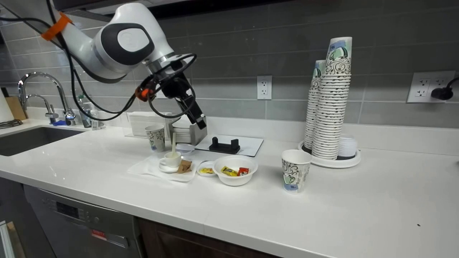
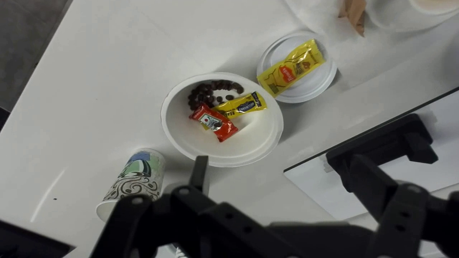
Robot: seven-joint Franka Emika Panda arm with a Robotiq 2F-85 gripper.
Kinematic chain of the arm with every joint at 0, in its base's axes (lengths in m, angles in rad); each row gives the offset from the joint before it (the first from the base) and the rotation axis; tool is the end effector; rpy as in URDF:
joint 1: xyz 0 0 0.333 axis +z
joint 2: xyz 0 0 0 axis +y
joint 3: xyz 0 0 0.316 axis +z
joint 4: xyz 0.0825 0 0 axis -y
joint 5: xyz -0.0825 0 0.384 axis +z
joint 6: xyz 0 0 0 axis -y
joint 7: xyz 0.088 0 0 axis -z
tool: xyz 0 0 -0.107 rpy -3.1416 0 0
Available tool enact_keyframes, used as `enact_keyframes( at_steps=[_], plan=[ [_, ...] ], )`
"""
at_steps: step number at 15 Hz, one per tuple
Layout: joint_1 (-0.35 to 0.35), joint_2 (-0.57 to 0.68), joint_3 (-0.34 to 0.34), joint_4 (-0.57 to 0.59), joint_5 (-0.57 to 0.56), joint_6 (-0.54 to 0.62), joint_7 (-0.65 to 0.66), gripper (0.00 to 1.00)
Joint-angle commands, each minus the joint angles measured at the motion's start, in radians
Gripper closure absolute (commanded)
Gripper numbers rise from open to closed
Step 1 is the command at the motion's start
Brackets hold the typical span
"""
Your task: Remove the sauce packets from the bowl, then place them on the counter
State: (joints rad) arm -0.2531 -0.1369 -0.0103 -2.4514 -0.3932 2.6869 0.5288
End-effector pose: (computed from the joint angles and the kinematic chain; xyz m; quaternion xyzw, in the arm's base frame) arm 0.4824 -0.1174 0.3886 0.9496 -0.2275 0.1954 0.0911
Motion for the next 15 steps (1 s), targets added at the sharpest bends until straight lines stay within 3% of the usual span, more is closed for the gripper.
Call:
enact_keyframes(
  at_steps=[1,3,4,7,14,15],
  plan=[
    [-0.027,0.097,-0.029,0.043,-0.125,0.085,0.072,0.00],
    [-0.027,0.139,-0.062,0.064,-0.175,0.104,0.126,0.00],
    [0.006,0.084,-0.069,0.024,-0.111,0.073,0.059,0.00],
    [0.012,0.125,-0.099,0.047,-0.133,0.090,0.080,0.00],
    [0.015,0.161,-0.105,0.079,-0.134,0.091,0.107,0.00],
    [-0.014,0.184,-0.081,0.097,-0.158,0.084,0.145,0.00]
  ],
)
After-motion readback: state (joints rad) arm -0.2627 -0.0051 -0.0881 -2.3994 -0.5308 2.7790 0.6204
